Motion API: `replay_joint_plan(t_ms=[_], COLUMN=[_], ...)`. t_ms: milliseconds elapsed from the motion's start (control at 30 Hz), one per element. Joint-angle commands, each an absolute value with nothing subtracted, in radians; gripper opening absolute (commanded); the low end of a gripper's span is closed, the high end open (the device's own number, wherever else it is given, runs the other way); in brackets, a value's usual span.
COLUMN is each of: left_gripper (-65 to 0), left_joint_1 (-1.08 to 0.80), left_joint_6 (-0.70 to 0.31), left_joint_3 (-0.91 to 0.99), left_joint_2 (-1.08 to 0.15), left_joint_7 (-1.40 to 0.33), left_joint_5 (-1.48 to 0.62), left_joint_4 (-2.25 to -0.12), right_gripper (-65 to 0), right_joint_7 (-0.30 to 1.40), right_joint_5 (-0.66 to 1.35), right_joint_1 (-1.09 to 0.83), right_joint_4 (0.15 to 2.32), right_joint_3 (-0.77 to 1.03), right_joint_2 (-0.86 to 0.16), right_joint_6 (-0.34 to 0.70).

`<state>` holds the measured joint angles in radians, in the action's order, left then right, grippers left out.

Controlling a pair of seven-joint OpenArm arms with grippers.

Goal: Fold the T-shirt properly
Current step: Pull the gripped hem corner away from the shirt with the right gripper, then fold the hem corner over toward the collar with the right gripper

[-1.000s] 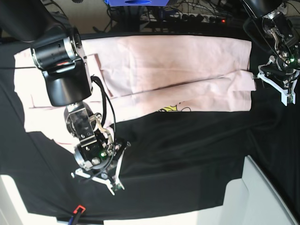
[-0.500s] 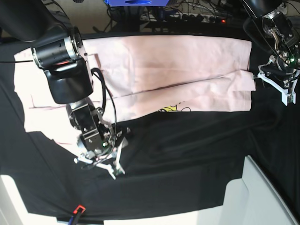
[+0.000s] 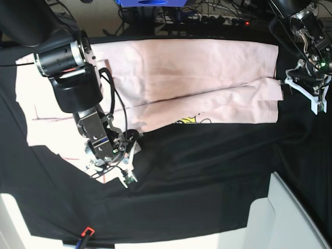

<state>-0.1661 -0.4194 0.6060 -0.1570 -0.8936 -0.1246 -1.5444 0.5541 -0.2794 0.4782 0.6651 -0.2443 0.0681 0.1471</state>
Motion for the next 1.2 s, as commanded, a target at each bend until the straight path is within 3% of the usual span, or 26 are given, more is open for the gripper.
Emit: replay_joint_plan(t_ms=[0,467,633,800,833,1167], left_gripper=[-35.3,-35.3,-35.3,-35.3,-35.3,-35.3], left_joint_1=[-0.160,-0.160,-0.160,-0.162,-0.162,-0.162], left_joint_6=[-0.415,-0.415,-0.415,-0.415,-0.415,-0.415], left_joint_3=[0.608,0.608,0.611,0.615,0.615,0.611], left_joint_2=[-0.176,-0.174,-0.174,-0.176,-0.176,-0.176], left_joint_7=[-0.878,-0.878,-0.878,-0.878,-0.878,-0.878], left_joint_5=[-0.127,-0.127,-0.127,-0.127,-0.127,-0.127], left_joint_4=[-1.566,-1.566,-1.566,-1.564,-1.564,-1.564], right_gripper=[-24.4,-25.5,-39.9,-63.1,-65.0,-65.0], right_joint_7=[0.536,0.535,0.535,0.536,0.539,0.544], right_joint_5=[-0.283,-0.280,-0.280,-0.280,-0.280,-0.280], right_joint_1=[0.509,0.481,0.476,0.476,0.476,0.458], right_joint_4=[0.682,0.682,0.682,0.682,0.682,0.779], right_joint_3=[-0.242,-0.237,-0.237,-0.237,-0.239,-0.239], right_joint_2=[0.064,0.059,0.085,0.085,0.085,0.084], right_joint_6=[0.137,0.137,0.137,0.137,0.137,0.137])
